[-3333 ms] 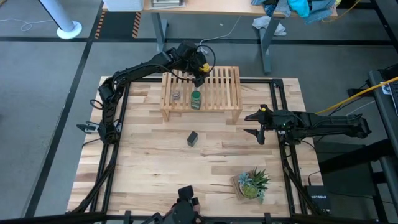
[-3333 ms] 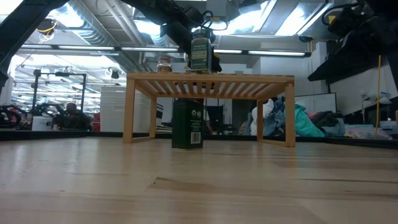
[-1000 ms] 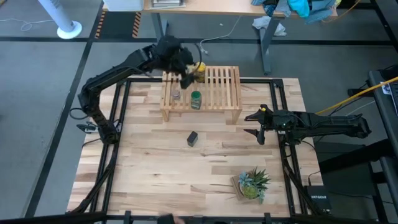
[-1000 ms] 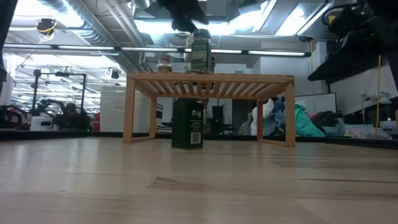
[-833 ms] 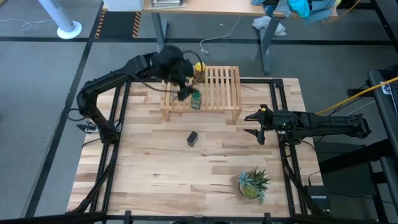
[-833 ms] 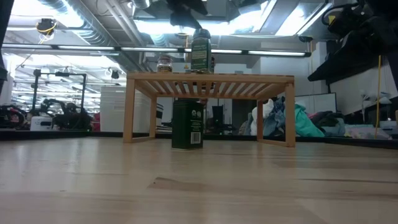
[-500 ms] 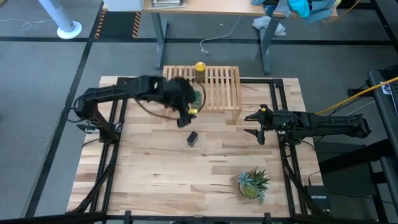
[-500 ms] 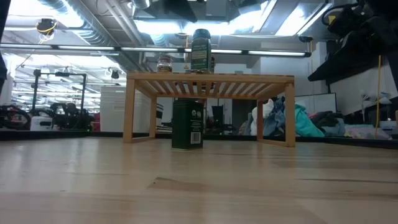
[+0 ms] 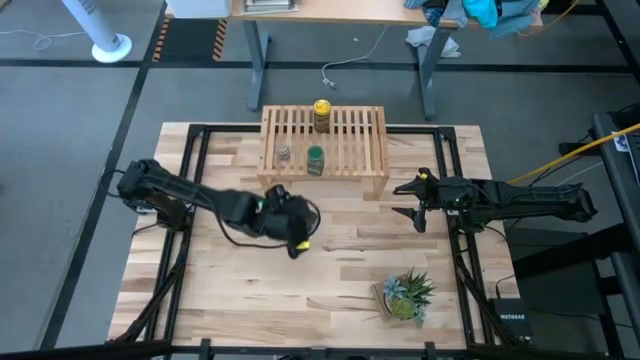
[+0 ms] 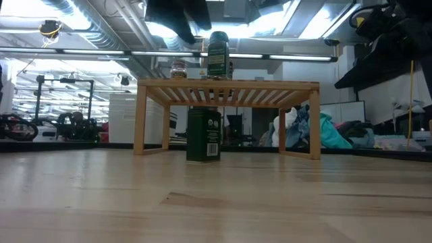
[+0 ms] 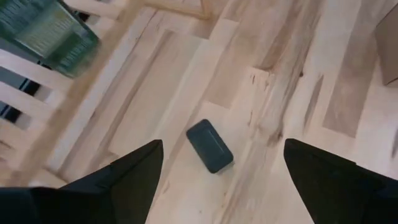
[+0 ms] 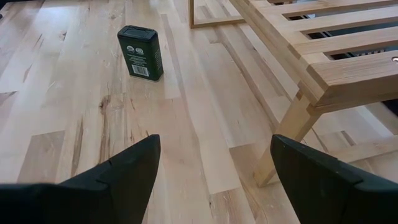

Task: Shelf spices
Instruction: Put the black seasoning can on the shelf

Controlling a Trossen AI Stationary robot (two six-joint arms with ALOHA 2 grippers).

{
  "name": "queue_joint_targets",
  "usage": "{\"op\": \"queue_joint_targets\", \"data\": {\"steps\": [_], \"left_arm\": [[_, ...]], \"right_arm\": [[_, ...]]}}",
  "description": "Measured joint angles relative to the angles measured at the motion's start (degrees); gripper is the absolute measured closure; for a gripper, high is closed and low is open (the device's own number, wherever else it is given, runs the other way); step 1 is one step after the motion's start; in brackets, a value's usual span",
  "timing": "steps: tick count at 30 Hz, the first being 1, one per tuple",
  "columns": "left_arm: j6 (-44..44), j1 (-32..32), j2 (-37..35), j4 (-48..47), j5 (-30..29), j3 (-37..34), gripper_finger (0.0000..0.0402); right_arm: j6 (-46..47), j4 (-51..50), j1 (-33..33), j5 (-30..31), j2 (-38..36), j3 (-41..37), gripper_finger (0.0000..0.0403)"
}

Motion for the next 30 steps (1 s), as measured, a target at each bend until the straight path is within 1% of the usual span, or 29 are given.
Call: {"op": "queue_joint_targets", "data": {"steps": [5, 8, 9, 11, 13, 16, 20, 22, 24, 25, 27, 30], "left_arm": [[-1.2, -2.0, 0.0, 12.0, -5.0, -9.2, 0.0075], [-1.4, -2.2, 0.0, 20.7, -7.4, -14.0, 0.0075], [-3.1, -2.2, 0.0, 23.7, -8.0, -15.4, 0.0075], [-10.2, -2.2, 0.0, 27.7, -8.9, -17.7, 0.0075], [-12.6, -2.1, 0.0, 29.7, -9.8, -19.3, 0.0075], [-11.2, -2.0, 0.0, 31.7, -11.1, -20.5, 0.0075], [-5.7, -1.5, -0.3, 33.2, -11.2, -20.5, 0.0075], [-1.0, -2.1, -1.0, 32.0, -12.4, -20.5, 0.0075], [-0.5, -3.5, -1.5, 28.4, -17.2, -20.5, 0.0075], [-1.9, -4.5, -2.0, 25.7, -19.8, -20.5, 0.0075], [-7.9, -6.4, -3.2, 17.4, -24.2, -20.5, 0.0075], [-23.0, -10.1, -4.3, 2.7, -29.7, -20.5, 0.0075]], "right_arm": [[0.0, 0.0, 0.0, 0.0, 0.0, 0.0, 0.0091], [0.0, -0.1, 0.0, 0.0, 0.0, 0.0, 0.0091], [0.0, 0.0, 0.0, 0.0, 0.0, 0.0, 0.0091], [0.0, -0.1, 0.0, 0.0, 0.0, 0.0, 0.0091], [0.0, -0.1, 0.0, 0.0, 0.0, 0.0, 0.0091], [0.0, -0.1, 0.0, 0.0, 0.0, 0.0, 0.0091], [0.0, -0.1, 0.0, 0.0, 0.0, 0.0, 0.0091], [0.0, 0.0, 0.0, 0.0, 0.0, 0.0, 0.0091], [0.0, -0.1, 0.0, 0.0, 0.0, 0.0, 0.0091], [0.0, -0.1, 0.0, 0.0, 0.0, 0.0, 0.0091], [0.0, -0.2, 0.0, 0.0, 0.0, 0.0, 0.0091], [0.0, -0.3, 0.0, 0.0, 0.0, 0.0, 0.0091]]}}
